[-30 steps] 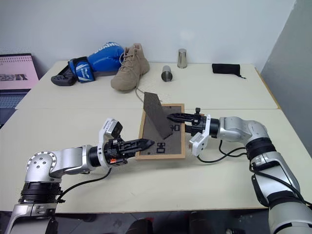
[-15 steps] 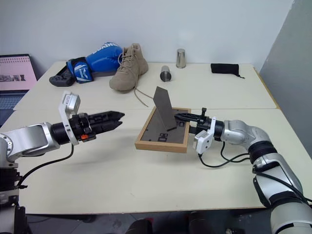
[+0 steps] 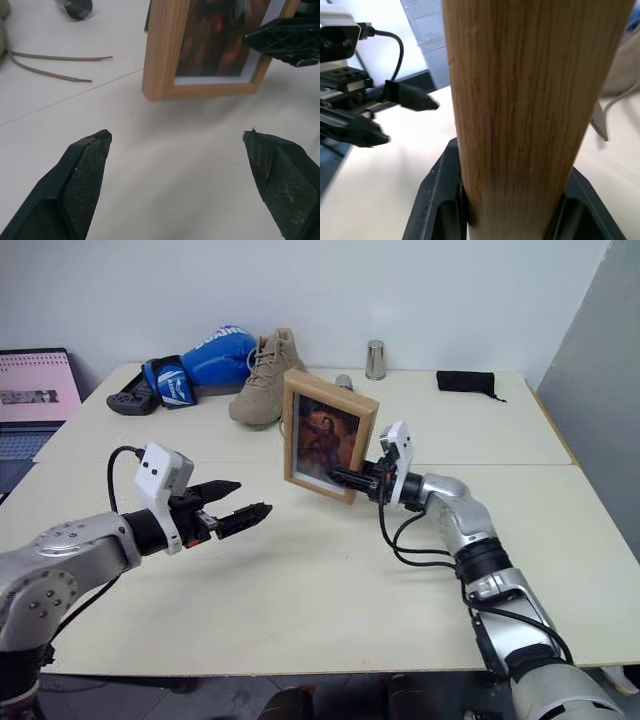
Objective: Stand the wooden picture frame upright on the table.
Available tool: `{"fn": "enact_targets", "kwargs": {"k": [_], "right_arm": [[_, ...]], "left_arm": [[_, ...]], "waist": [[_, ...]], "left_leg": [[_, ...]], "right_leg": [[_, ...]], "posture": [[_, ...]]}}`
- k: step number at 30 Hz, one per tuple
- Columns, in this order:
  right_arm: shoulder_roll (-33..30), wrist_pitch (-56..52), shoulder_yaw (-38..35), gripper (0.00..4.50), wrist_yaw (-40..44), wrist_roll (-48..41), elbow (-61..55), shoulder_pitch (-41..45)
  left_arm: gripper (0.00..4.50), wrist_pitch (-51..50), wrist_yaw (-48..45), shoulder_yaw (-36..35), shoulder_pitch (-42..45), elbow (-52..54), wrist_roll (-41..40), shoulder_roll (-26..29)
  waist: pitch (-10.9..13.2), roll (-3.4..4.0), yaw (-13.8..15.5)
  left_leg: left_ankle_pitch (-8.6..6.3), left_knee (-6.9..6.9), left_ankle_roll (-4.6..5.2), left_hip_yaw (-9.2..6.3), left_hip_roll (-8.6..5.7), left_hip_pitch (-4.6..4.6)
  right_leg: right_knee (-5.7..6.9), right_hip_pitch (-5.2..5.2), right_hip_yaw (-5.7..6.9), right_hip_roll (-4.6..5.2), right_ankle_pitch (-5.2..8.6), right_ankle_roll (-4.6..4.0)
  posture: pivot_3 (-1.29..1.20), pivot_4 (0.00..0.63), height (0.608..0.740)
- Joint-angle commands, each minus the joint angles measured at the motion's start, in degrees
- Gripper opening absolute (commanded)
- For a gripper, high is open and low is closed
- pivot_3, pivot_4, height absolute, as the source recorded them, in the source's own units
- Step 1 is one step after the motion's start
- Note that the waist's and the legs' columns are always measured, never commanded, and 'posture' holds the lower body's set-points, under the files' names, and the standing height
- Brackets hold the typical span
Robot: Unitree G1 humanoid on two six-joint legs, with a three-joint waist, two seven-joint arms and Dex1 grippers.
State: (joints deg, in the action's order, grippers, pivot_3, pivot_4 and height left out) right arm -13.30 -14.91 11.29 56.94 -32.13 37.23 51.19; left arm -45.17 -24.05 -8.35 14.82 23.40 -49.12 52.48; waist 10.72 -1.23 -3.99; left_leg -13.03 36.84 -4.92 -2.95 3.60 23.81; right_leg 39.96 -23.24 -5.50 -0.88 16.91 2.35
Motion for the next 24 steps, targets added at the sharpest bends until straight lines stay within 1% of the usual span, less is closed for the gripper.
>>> {"fn": "enact_targets", "kwargs": {"k": [1,6,11,13,14,18,20,23,24], "right_arm": [[1.85,2.74,-1.87,1.33,0.98,4.55,7.45,2.91],[3.05,3.57,-4.78,1.33,0.72,7.44,15.18,4.66],[3.74,5.48,-4.96,1.33,3.1,10.63,15.39,3.37],[3.9,5.76,-5.01,2.05,3.71,11.48,14.91,2.75],[3.91,5.72,-5.1,2.12,4.1,11.84,14.79,2.55],[3.4,6.0,-5.53,3.08,4.68,13.1,14.3,2.0],[1.39,5.55,-5.4,3.46,5.22,14.19,11.8,0.53],[-4.19,4.13,-4.68,4.2,5.82,16.27,4.44,-4.0],[-6.05,3.18,-4.61,4.35,5.76,16.82,1.58,-5.71]], "left_arm": [[4.5,3.31,-2.72,0.32,-1.3,1.68,5.15,-0.27],[4.5,3.5,-4.39,0.21,-2.47,1.9,7.64,-1.73],[4.5,2.64,-4.96,-0.22,-2.07,1.94,8.87,-3.38],[4.5,2.54,-5.33,-0.35,-1.73,1.48,9.34,-3.56],[4.5,2.51,-5.54,-0.4,-1.51,1.18,9.57,-3.65],[4.5,2.65,-6.45,-0.07,-0.45,-0.15,10.87,-4.05],[4.5,2.78,-6.75,0.27,0.35,-1.68,12.08,-4.18],[4.5,2.02,-6.31,-0.77,0.89,-3.62,12.13,-5.6],[4.5,1.95,-6.34,-0.98,0.89,-4.2,12.37,-5.84]], "waist": [[0.0,0.0,0.01],[0.0,0.0,0.16],[0.0,0.0,0.21],[0.0,0.0,0.2],[0.0,0.0,0.2],[0.0,0.0,0.22],[0.0,0.0,0.21],[0.0,0.0,0.51],[0.0,0.0,0.77]], "left_leg": [[0.0,0.0,0.0,0.01,0.0,0.03],[0.0,0.01,0.0,0.03,0.0,0.05],[0.0,-0.02,0.0,0.03,0.02,0.04],[0.0,-0.02,0.0,0.03,0.03,0.03],[0.0,-0.02,0.0,0.02,0.03,0.03],[0.0,-0.02,0.0,0.02,0.02,0.04],[0.0,-0.02,0.0,0.02,0.02,0.04],[0.0,-0.01,0.0,0.02,0.0,0.04],[0.0,-0.01,0.0,0.02,-0.01,0.05]], "right_leg": [[-0.01,-0.02,0.0,0.0,0.0,0.0],[-0.02,-0.04,-0.02,0.01,0.0,0.01],[0.0,-0.05,-0.01,-0.01,0.0,0.01],[0.0,-0.04,-0.01,-0.01,0.0,0.01],[0.01,-0.05,0.0,-0.01,0.0,0.01],[0.0,-0.04,0.0,-0.01,0.0,0.01],[0.0,-0.04,0.0,-0.01,0.0,0.01],[0.0,-0.03,0.0,0.0,0.0,0.01],[-0.01,-0.03,0.0,0.01,0.0,0.01]], "posture": [[0.0,0.15,0.74],[0.0,0.15,0.74],[0.0,0.15,0.74],[0.0,0.15,0.74],[0.0,0.15,0.74],[0.0,0.15,0.74],[0.0,0.15,0.74],[0.0,0.15,0.74],[0.0,0.15,0.74]]}}
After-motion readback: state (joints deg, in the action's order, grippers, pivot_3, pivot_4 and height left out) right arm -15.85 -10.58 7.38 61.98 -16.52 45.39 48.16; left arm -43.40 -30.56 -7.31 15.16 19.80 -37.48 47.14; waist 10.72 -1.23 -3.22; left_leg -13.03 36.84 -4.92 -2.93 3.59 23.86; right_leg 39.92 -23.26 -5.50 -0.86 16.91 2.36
